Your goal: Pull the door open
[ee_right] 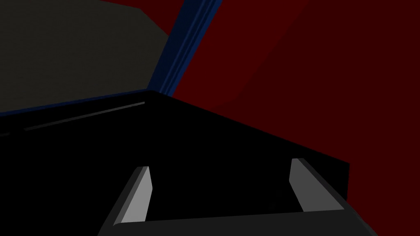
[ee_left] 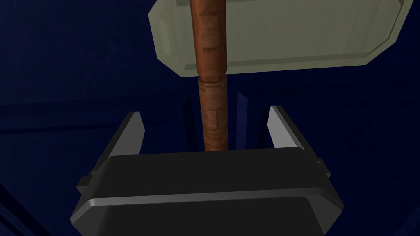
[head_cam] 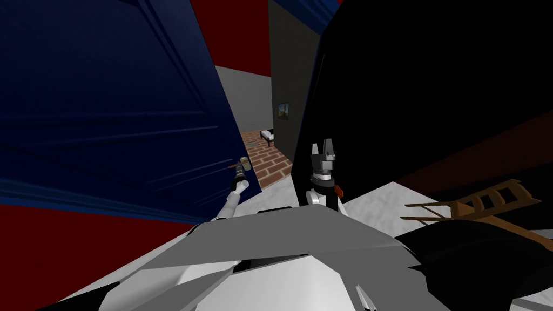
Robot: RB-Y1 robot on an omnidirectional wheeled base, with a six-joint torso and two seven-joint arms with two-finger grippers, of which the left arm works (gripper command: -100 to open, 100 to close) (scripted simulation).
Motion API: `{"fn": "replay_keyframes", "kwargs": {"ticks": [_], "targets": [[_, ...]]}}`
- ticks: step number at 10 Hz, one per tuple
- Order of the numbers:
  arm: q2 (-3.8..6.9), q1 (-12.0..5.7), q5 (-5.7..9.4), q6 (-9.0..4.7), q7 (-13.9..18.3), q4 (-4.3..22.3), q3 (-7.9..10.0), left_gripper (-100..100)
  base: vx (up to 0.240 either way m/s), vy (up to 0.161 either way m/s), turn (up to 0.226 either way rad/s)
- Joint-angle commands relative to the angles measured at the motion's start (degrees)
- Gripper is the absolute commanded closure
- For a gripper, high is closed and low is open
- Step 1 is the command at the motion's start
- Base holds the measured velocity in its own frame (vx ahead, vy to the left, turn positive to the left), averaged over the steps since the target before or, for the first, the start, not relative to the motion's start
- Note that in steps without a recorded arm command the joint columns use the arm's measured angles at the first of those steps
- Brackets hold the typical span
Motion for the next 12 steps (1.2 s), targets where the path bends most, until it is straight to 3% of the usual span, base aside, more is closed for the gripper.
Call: {"fn": "replay_keyframes", "kwargs": {"ticks": [1,4,5,10,12], "targets": [[-0.07,-0.29,0.45,-0.11,0.13,0.45,0.75,-100,0.2,0.024,0.119],[-0.27,-0.38,0.72,-0.19,0.14,0.63,1.14,-100,0.163,0.004,0.102],[-0.27,-0.38,0.72,-0.19,0.14,0.63,1.14,100,-0.019,-0.001,-0.01],[-0.27,-0.38,0.72,-0.19,0.14,0.63,1.14,100,-0.017,0.0,-0.007],[1.54,0.43,0.87,-0.11,2.16,0.76,0.55,100,-0.065,0.034,-0.268]]}}
